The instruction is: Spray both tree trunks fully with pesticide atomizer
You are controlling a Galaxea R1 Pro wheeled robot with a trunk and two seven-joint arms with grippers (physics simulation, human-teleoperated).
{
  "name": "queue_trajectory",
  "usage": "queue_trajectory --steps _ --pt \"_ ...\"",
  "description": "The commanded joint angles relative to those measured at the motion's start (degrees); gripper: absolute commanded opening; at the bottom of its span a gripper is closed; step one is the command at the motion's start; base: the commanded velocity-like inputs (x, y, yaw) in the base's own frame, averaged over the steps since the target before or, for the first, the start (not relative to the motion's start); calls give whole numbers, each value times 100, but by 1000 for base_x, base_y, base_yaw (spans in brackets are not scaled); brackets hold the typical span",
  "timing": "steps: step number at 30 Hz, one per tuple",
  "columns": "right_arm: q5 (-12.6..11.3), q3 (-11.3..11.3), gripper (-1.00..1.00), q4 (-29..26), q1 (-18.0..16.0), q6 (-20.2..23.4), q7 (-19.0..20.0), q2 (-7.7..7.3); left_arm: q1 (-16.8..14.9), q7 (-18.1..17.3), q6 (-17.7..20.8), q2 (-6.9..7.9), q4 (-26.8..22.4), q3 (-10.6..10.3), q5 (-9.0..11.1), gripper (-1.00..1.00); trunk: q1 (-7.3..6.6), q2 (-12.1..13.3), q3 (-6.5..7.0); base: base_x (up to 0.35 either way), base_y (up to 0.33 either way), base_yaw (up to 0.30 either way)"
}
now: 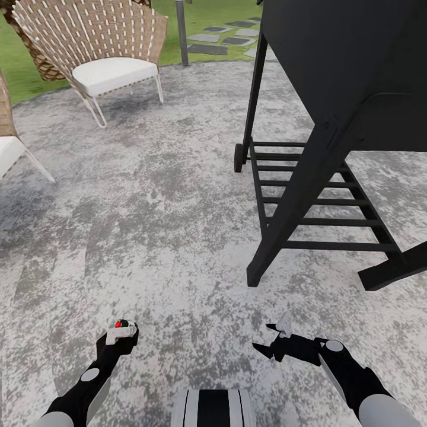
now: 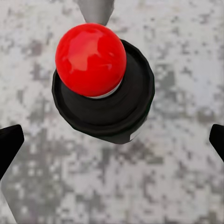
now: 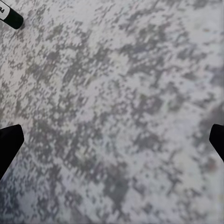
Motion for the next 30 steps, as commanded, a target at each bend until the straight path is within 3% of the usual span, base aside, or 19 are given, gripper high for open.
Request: queue_trajectory --steps 1,30 --pt "55 7 100 -3 -2 -50 -2 -3 -4 -4 -19 -1 4 5 17 100 -1 -1 -3 0 0 0" --pt "55 8 100 -3 -2 -53 -4 -3 -3 -4 -19 3 4 5 17 100 -1 -1 35 0 0 0"
